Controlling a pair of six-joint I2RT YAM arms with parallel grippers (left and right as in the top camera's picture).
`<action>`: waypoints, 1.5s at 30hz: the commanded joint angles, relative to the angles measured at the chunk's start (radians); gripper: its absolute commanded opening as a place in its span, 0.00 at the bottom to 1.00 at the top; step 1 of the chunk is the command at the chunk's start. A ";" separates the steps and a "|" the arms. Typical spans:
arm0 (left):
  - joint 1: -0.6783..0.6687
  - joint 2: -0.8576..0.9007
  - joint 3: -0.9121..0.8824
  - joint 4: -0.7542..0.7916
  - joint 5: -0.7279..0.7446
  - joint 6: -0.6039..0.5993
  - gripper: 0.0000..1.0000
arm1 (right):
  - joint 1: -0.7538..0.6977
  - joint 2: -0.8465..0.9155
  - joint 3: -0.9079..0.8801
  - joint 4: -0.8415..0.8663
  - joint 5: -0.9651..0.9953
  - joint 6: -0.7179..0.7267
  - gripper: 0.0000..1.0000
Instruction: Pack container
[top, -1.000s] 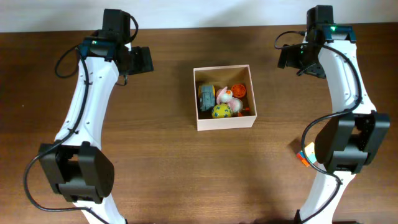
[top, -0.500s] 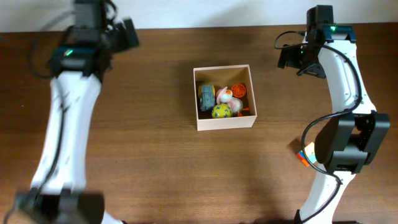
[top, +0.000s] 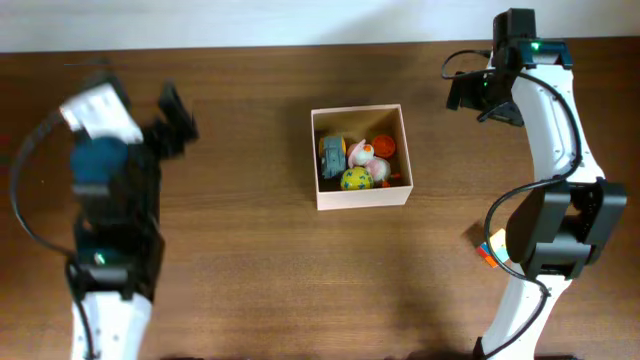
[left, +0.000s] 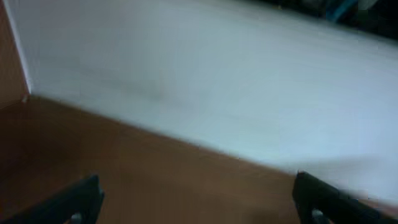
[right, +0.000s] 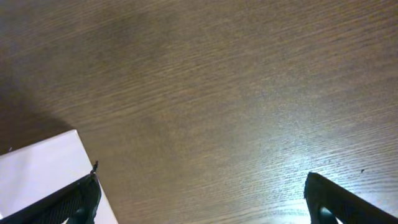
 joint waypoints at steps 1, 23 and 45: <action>0.036 -0.148 -0.180 0.063 0.058 0.000 0.99 | 0.003 0.000 -0.002 -0.001 0.012 0.009 0.99; 0.134 -0.755 -0.868 0.131 0.270 0.146 0.99 | 0.003 0.000 -0.002 -0.001 0.011 0.009 0.99; 0.126 -1.009 -0.887 -0.043 0.251 0.223 0.99 | 0.003 0.000 -0.002 -0.001 0.011 0.009 0.99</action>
